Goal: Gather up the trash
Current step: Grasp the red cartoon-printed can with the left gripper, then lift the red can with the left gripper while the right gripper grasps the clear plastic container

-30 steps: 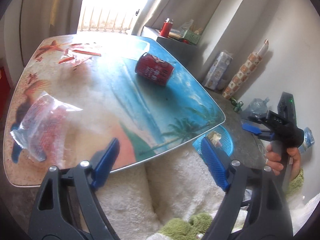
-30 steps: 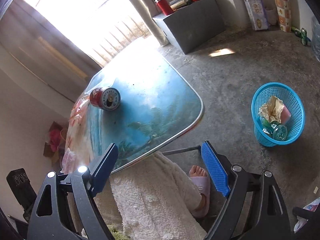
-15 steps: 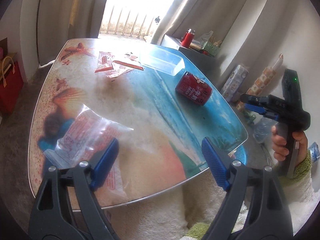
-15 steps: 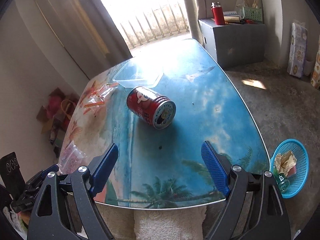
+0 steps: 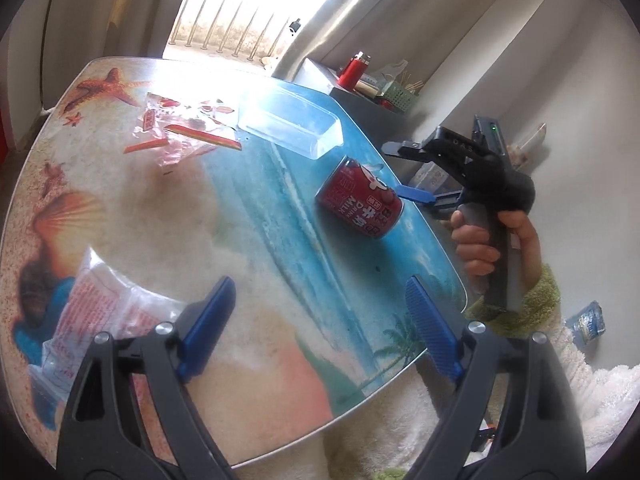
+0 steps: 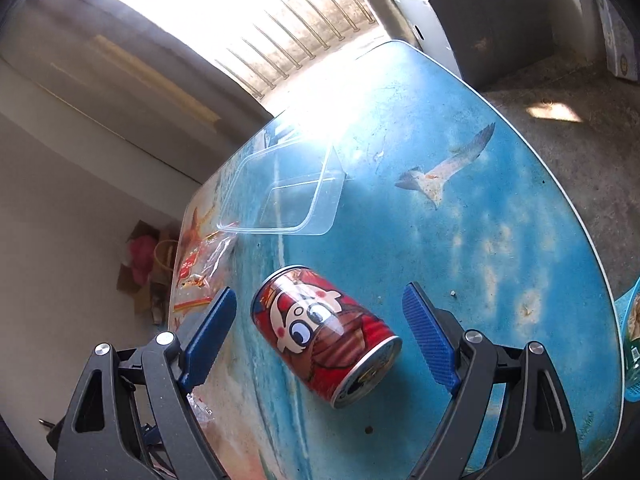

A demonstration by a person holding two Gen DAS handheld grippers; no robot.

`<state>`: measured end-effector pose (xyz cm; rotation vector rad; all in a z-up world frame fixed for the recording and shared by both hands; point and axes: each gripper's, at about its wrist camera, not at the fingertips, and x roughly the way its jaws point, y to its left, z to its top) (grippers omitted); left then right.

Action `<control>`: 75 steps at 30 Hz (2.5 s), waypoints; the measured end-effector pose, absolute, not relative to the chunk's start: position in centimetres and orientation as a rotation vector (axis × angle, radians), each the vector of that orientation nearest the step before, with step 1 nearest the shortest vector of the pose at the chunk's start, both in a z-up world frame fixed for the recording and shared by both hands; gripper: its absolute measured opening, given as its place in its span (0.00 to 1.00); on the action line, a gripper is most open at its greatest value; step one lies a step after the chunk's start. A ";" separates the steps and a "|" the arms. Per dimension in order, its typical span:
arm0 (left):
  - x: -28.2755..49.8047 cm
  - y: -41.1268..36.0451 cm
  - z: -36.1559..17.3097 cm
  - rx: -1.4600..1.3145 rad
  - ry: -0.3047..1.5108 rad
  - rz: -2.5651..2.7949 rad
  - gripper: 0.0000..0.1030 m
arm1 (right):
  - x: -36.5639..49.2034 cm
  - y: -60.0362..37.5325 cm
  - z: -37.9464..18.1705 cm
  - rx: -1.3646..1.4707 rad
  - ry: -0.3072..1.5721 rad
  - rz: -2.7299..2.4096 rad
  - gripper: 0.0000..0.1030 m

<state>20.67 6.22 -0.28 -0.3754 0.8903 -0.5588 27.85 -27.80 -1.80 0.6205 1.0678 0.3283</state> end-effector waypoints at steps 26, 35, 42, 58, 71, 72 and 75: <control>32.6 -4.6 -4.0 -0.260 1.052 -0.407 0.80 | 19.1 -33.3 -6.2 1.068 1.052 0.554 0.80; 33.7 -5.1 -4.9 -0.213 1.074 -0.340 0.63 | 16.7 -35.3 -5.6 0.978 1.023 0.479 0.80; 31.3 -4.3 -4.9 -0.211 1.079 -0.334 0.62 | 17.5 -34.6 -4.3 0.865 1.030 0.460 0.80; 24.5 -2.8 -5.0 -0.169 1.050 -0.364 0.60 | 32.0 -27.4 -0.6 0.602 1.048 0.361 0.72; 24.5 -2.6 -5.2 -0.182 1.051 -0.399 0.60 | 38.6 -23.1 -4.4 0.461 1.145 0.226 0.29; 24.5 -2.6 -5.2 -0.184 1.051 -0.401 0.60 | 38.5 -23.3 -4.6 0.472 1.145 0.233 0.28; 24.5 -2.5 -5.2 -0.187 1.050 -0.403 0.60 | 37.8 -24.0 -4.6 0.495 1.146 0.248 0.11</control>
